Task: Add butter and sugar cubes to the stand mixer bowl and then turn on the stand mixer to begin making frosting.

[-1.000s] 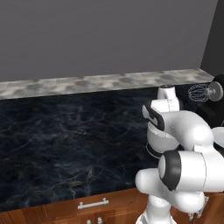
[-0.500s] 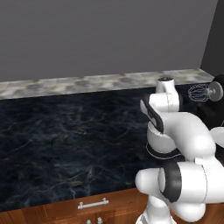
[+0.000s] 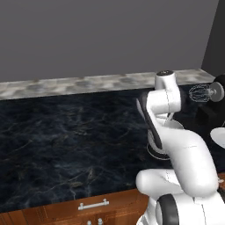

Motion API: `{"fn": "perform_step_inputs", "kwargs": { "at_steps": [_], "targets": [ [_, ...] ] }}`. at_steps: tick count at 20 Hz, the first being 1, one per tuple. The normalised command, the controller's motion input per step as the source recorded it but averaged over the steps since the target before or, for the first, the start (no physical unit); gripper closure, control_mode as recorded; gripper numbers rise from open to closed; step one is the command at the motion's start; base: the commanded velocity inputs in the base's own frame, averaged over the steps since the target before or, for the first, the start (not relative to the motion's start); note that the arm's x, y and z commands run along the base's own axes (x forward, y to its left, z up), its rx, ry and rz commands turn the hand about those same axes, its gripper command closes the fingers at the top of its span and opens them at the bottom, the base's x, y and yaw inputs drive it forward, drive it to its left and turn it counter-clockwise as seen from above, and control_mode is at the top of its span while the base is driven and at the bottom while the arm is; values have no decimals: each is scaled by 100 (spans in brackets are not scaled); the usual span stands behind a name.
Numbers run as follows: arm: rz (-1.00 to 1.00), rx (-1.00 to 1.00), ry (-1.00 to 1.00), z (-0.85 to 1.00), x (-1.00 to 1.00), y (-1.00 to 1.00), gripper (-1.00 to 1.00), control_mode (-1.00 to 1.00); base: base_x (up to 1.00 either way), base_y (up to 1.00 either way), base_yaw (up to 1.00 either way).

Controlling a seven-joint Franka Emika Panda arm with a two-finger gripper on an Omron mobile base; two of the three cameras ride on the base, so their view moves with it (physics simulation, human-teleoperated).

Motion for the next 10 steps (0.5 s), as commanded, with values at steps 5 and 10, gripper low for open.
{"fn": "perform_step_inputs", "kwargs": {
  "at_steps": [5,10],
  "targets": [
    [-15,0,-21,0,-100,4,-100,-100,0,0,0],
    [-8,0,-16,14,-88,-25,-100,-100,0,0,0]
  ]
}}
